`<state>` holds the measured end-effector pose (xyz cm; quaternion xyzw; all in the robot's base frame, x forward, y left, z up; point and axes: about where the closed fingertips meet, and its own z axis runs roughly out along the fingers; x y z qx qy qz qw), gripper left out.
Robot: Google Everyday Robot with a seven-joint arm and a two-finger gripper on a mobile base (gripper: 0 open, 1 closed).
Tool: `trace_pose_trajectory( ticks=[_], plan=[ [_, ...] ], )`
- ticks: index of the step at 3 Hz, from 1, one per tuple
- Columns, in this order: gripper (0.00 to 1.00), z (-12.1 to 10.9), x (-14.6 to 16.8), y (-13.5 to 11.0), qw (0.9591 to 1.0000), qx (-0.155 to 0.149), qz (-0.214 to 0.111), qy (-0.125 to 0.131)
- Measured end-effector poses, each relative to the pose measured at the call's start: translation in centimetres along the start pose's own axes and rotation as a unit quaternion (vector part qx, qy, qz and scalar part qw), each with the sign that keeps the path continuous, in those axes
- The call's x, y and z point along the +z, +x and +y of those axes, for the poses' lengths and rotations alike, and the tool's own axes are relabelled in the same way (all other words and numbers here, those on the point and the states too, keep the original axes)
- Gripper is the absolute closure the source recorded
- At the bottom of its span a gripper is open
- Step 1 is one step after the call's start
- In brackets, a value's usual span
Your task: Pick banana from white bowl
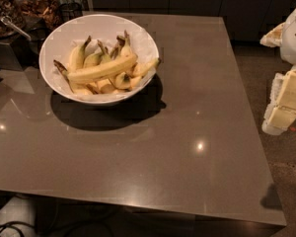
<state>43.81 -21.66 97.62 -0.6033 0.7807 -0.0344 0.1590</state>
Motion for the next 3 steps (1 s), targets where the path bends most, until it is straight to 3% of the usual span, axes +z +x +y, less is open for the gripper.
trace_pose_trajectory(
  ticks=[2, 3],
  plan=[
    [0.0, 0.2, -0.5, -0.9, 1.0, -0.003, 0.005, 0.007],
    [0.0, 1.1, -1.5, -4.1, 0.9992, -0.023, 0.031, 0.01]
  ],
)
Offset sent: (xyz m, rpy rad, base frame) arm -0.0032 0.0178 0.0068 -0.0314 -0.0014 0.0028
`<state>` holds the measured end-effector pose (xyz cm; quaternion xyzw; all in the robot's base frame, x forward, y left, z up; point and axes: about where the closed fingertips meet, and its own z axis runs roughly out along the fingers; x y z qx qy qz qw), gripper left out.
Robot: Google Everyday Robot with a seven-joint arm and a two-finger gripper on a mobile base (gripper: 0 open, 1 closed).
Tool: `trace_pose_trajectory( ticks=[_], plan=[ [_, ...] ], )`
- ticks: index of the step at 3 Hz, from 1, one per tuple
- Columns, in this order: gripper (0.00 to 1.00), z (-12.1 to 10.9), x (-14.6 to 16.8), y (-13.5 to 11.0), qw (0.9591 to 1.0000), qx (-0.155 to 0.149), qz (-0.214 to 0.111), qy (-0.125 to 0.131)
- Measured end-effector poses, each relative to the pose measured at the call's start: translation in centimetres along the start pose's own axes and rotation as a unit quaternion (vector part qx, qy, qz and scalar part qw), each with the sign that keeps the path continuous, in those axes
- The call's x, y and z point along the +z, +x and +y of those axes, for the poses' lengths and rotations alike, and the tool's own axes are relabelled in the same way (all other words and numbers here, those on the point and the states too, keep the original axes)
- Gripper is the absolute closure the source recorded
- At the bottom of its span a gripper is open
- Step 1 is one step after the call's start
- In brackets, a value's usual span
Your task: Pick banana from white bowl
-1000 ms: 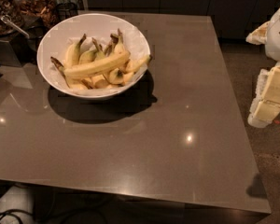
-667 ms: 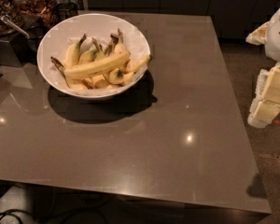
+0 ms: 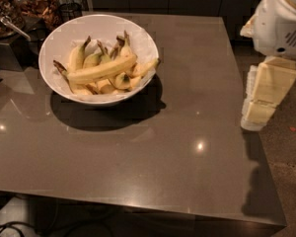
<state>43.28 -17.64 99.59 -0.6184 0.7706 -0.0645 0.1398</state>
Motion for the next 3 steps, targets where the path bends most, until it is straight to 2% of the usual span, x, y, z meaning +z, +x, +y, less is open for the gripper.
trace_pose_trajectory(
  ticks=[1, 2, 3],
  plan=[
    [0.0, 0.4, -1.1, -4.2, 0.9989, -0.034, 0.032, 0.004],
    [0.0, 0.8, -1.6, -8.5, 0.9959, -0.085, 0.028, 0.011],
    [0.0, 0.6, -2.5, -9.4, 0.9955, -0.089, 0.014, 0.031]
  ],
)
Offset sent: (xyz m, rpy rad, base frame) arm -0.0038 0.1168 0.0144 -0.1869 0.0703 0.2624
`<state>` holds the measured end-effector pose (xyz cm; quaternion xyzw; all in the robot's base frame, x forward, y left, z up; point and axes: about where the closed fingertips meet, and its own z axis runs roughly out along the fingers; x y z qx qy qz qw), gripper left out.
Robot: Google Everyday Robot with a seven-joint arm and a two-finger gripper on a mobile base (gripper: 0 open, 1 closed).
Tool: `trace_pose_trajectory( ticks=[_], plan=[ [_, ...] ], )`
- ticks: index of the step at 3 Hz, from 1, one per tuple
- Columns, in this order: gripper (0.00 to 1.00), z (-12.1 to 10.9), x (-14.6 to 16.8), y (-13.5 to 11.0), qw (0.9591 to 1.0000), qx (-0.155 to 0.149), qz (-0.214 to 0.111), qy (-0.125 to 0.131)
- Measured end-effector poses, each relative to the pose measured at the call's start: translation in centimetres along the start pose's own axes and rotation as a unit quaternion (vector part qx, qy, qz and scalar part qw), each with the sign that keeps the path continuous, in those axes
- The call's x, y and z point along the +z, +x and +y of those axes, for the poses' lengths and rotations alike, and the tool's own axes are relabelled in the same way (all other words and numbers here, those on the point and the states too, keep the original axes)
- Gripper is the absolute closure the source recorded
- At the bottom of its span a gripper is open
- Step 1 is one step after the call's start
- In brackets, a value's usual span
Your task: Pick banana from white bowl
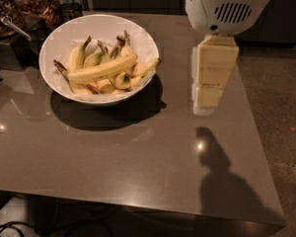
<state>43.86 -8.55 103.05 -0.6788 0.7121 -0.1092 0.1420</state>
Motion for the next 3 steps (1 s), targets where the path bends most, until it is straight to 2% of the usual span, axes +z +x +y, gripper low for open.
trace_pose_trajectory(
  ticks=[1, 2, 3],
  plan=[
    [0.0, -0.7, -0.5, -1.7, 0.9998, -0.004, -0.016, 0.009],
    [0.0, -2.4, 0.4, -5.0, 0.9997, -0.01, -0.024, -0.005],
    [0.0, -4.4, 2.0, -8.7, 0.9988, -0.033, -0.033, -0.014]
  ],
)
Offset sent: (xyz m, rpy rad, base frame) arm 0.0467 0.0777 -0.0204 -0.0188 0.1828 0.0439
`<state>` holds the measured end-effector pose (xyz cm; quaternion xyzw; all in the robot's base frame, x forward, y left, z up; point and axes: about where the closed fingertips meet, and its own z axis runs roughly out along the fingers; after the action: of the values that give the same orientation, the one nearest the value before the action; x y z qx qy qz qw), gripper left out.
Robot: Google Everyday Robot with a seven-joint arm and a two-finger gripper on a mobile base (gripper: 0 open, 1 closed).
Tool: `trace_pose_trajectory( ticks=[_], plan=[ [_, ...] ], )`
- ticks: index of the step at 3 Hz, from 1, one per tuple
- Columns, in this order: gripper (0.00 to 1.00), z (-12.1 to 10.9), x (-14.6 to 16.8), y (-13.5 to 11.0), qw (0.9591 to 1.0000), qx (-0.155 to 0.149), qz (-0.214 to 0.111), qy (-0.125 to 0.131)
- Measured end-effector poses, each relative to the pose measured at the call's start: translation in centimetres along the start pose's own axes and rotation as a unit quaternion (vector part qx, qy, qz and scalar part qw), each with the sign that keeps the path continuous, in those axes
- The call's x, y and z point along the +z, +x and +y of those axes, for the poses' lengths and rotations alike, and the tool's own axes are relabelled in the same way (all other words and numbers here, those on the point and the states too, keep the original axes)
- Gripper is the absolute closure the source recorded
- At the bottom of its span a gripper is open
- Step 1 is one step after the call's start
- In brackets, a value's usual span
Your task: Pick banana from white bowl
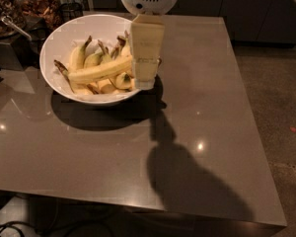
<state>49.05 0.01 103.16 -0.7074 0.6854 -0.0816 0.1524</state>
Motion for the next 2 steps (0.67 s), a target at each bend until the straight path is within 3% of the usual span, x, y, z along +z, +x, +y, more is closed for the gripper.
trace_pose_trajectory(
  ticks=[1, 2],
  plan=[
    [0.0, -0.26, 2.08, -2.72, 0.9988, -0.042, -0.015, -0.02],
    [0.0, -1.17, 1.77, -2.81, 0.9992, -0.028, -0.028, -0.004]
  ],
)
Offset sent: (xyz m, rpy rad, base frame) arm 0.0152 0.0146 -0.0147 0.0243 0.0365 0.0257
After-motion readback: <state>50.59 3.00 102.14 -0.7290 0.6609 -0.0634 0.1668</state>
